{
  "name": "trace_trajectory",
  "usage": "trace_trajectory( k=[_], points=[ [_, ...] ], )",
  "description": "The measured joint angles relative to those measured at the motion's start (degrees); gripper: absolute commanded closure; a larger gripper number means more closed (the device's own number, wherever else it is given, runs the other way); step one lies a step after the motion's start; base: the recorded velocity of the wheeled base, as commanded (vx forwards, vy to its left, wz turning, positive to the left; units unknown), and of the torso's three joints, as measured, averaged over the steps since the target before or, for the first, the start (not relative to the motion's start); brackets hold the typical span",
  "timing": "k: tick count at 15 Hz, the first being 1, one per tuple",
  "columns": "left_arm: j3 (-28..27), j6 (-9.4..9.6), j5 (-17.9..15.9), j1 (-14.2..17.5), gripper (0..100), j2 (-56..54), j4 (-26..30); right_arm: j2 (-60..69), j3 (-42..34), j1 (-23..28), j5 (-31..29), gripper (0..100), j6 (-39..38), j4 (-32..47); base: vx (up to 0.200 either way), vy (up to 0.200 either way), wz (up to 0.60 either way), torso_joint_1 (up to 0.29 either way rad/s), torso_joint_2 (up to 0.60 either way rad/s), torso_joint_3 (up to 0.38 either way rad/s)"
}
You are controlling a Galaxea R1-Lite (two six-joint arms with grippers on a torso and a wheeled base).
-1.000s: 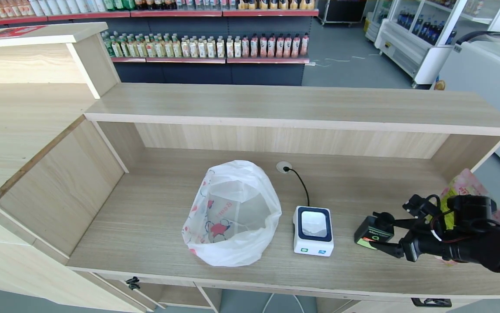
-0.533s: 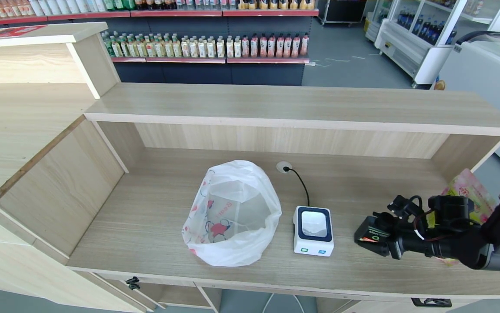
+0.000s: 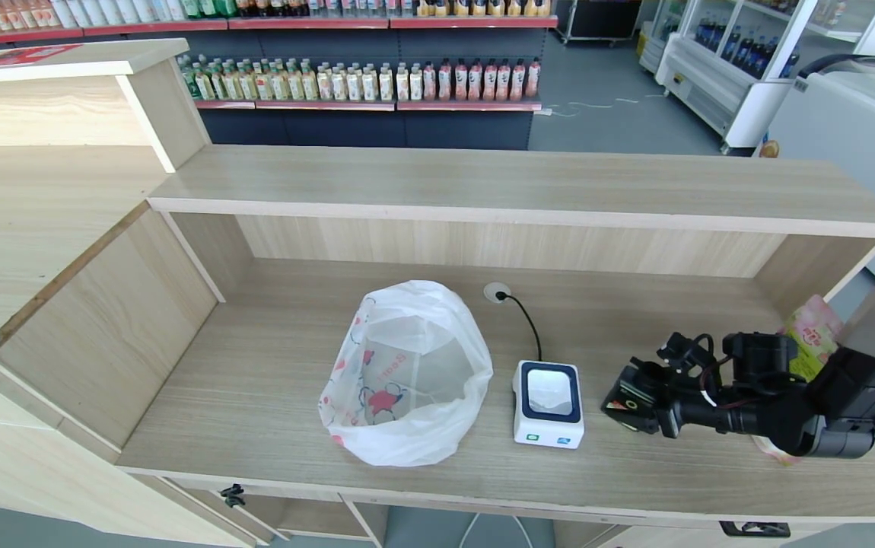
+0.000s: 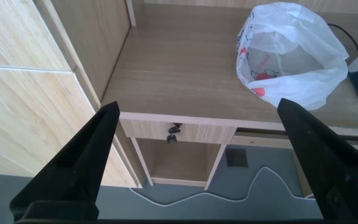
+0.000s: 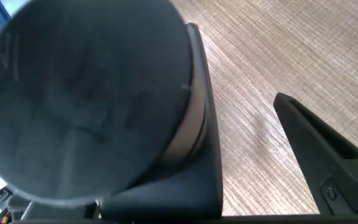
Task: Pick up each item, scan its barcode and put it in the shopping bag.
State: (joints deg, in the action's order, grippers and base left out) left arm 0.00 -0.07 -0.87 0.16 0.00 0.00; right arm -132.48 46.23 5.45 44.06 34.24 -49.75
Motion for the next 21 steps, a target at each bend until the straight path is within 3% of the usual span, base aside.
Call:
trace_trajectory(
  k=[8, 14, 16, 19, 21],
  points=[
    [0.0, 0.0, 0.0, 0.0, 0, 0.0, 0.0, 2.62, -1.24, -0.2, 1.6, 100, 0.43, 0.22, 0.0, 0.0, 0.0, 0.0, 0.0, 0.0],
    [0.0, 0.0, 0.0, 0.0, 0, 0.0, 0.0, 20.63, -7.45, -2.07, 5.23, 100, 1.88, 0.22, 0.0, 0.0, 0.0, 0.0, 0.0, 0.0],
    [0.0, 0.0, 0.0, 0.0, 0, 0.0, 0.0, 28.78, -7.31, -3.61, 5.35, 100, 9.48, -0.22, 0.0, 0.0, 0.0, 0.0, 0.0, 0.0],
    [0.0, 0.0, 0.0, 0.0, 0, 0.0, 0.0, 38.12, -3.86, -5.23, 3.32, 100, 30.78, -0.22, 0.0, 0.0, 0.0, 0.0, 0.0, 0.0],
    [0.0, 0.02, 0.0, 0.0, 0, 0.0, 0.0, 43.14, -3.4, -5.35, 0.61, 100, 37.49, 0.71, 0.0, 0.0, 0.0, 0.0, 0.0, 0.0]
  ],
)
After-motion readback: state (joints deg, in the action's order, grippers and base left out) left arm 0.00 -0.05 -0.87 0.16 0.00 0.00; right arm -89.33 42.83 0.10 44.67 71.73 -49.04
